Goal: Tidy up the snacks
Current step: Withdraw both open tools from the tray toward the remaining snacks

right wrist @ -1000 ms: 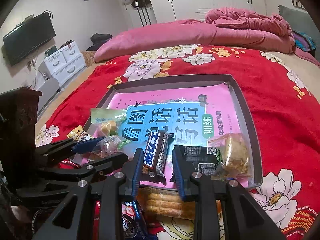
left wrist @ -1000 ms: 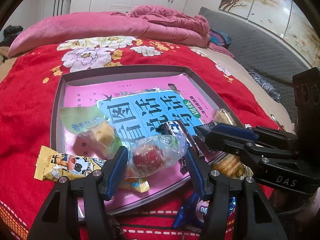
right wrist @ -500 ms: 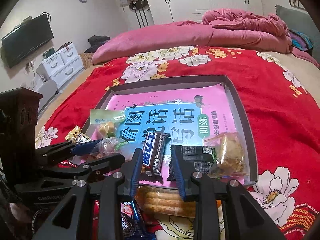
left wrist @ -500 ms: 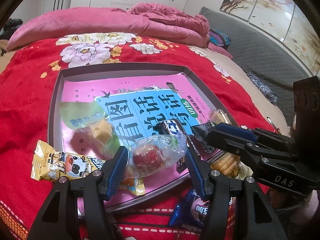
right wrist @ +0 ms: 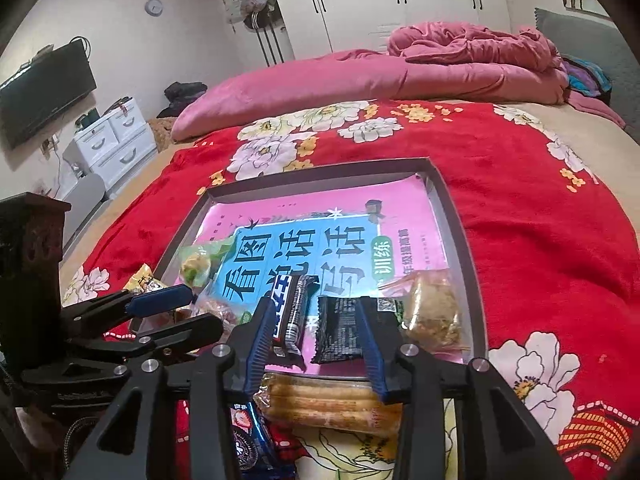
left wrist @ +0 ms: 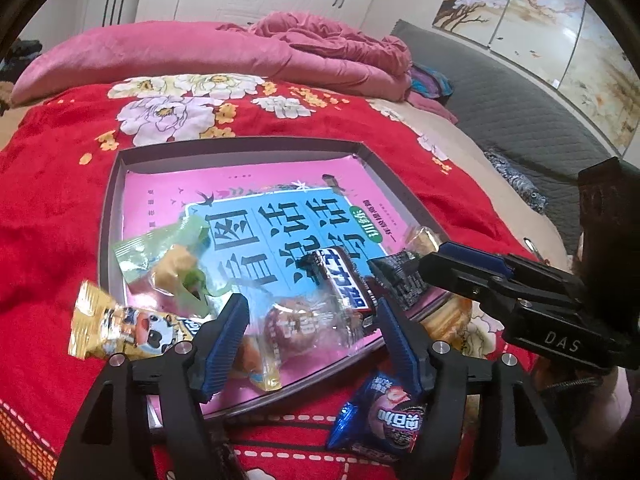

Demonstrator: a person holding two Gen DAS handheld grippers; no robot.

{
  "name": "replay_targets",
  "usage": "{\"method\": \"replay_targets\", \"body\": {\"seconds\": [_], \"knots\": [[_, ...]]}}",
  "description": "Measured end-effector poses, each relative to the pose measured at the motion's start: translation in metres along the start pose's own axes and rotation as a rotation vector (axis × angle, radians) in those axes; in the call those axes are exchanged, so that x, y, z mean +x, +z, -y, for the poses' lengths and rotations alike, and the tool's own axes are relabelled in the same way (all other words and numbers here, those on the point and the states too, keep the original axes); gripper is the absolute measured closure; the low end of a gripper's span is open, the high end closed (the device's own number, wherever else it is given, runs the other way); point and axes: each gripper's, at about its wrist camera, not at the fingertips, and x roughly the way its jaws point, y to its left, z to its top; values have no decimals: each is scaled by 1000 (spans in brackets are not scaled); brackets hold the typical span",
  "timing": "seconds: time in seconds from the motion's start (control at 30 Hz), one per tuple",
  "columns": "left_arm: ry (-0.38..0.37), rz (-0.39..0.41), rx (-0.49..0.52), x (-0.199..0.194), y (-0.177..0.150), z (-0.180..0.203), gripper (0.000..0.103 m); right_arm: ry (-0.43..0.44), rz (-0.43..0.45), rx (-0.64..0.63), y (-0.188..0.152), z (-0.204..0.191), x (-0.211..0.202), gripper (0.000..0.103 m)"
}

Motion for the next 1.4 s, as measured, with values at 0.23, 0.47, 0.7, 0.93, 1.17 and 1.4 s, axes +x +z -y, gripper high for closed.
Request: {"method": "replay_targets", "body": {"seconds": [0.23,0.47,0.7,0.93,1.17,1.4], "knots": [[1,28,-7,-9,2,-1,31,-9,12,6,1,2,-5,58],[4,57,-16,-18,4,-4,28,-17,24,10,1,3,-10,53],[11,69,-10,-24,4,-3,28,-25,42,13,2,2,-16,48],[20,90,7,-33,4,-1,28,-35,63,1,5,-1,-23,46],[31,113,-5,-41,3,-4,28,-41,74,-11,6,-5,-28,44],[45,126,-28,-49,1,-9,27,-49,86,-14,6,-7,-32,41]]}}
